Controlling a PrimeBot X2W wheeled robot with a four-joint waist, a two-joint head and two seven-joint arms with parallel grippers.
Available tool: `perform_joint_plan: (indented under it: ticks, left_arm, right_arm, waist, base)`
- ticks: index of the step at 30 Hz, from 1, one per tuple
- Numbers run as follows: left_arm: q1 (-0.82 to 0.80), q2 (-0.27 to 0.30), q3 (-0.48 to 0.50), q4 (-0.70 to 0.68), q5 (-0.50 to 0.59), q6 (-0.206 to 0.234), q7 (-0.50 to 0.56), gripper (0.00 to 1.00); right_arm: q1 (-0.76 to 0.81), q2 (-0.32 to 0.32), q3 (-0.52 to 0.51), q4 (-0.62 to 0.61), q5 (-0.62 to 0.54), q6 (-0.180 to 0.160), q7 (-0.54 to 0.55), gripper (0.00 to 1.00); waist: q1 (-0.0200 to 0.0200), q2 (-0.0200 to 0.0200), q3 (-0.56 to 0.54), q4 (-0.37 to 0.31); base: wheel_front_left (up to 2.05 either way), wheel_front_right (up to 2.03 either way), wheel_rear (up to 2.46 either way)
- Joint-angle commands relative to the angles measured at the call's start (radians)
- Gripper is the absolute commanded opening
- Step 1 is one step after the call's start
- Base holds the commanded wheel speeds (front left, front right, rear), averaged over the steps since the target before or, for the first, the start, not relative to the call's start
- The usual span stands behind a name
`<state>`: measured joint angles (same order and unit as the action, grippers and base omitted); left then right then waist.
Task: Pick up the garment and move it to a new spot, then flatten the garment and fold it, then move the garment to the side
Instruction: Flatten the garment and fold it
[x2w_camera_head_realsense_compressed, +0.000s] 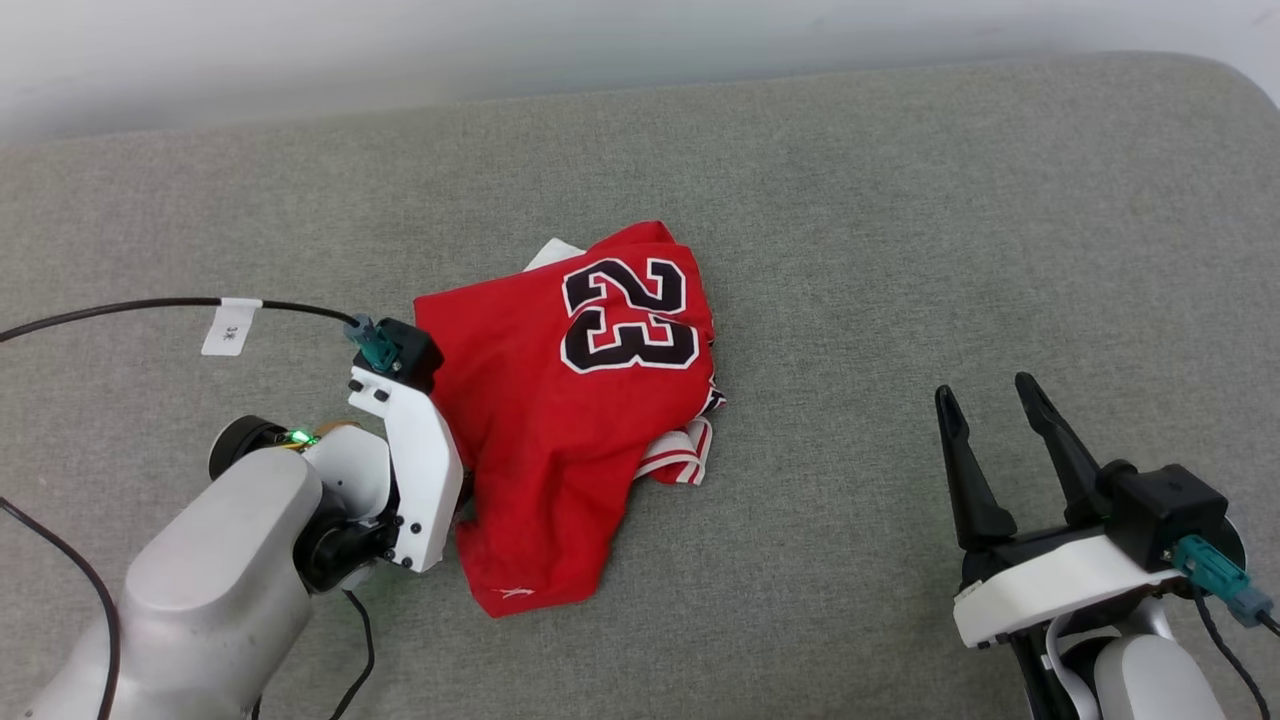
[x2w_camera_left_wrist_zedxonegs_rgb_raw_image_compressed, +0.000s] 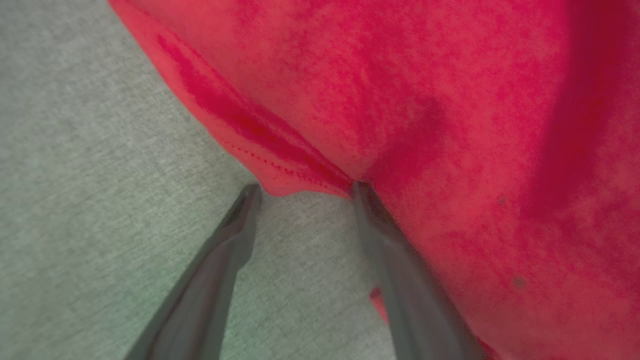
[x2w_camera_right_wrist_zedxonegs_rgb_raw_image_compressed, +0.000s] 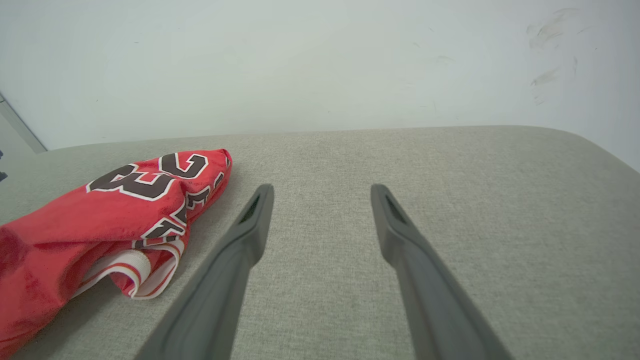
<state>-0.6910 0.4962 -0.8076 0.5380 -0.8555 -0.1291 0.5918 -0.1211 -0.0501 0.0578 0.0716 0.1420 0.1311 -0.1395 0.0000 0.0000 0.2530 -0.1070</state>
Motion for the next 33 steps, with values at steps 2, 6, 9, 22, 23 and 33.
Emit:
perform_joint_plan:
  ticks: [2, 6, 9, 22, 23, 33]
  left_arm:
    - [0.059, -0.012, -0.052, 0.06, 0.024, -0.002, -0.026, 0.0]
    - [0.013, -0.013, -0.032, 0.076, 0.064, 0.017, -0.121, 0.0]
    - [-0.039, -0.013, -0.005, 0.071, 0.11, 0.066, -0.228, 0.0]
    - [-0.038, -0.095, -0.096, -0.223, 0.285, 0.184, -0.419, 0.0]
    - [-0.028, -0.106, -0.116, -0.248, 0.295, 0.178, -0.416, 0.0]
    - [0.132, -0.202, -0.382, -0.29, 0.355, 0.077, -0.368, 0.0]
  right_arm:
    - [-0.008, 0.0, -0.006, 0.009, 0.005, -0.001, -0.003, 1.0]
    - [0.001, 0.0, -0.008, 0.017, 0.009, -0.001, -0.004, 1.0]
    - [0.015, 0.0, -0.01, 0.025, 0.009, -0.001, -0.009, 1.0]
    - [0.061, 0.0, -0.052, 0.007, -0.004, 0.0, 0.009, 1.0]
    - [0.064, 0.0, -0.056, 0.002, -0.005, -0.001, 0.011, 1.0]
    - [0.066, 0.0, -0.069, -0.027, -0.015, -0.001, 0.032, 1.0]
  waist:
    - [0.0, 0.0, -0.014, 0.005]
    - [0.0, 0.0, -0.039, 0.017]
    - [0.0, 0.0, -0.074, 0.031]
    - [0.0, 0.0, -0.172, 0.081]
    - [0.0, 0.0, -0.171, 0.084]
    - [0.0, 0.0, -0.161, 0.099]
  base:
    - [0.0, 0.0, 0.0]
    - [0.0, 0.0, 0.0]
    - [0.0, 0.0, 0.0]
    - [0.0, 0.0, 0.0]
    - [0.0, 0.0, 0.0]
    - [0.0, 0.0, 0.0]
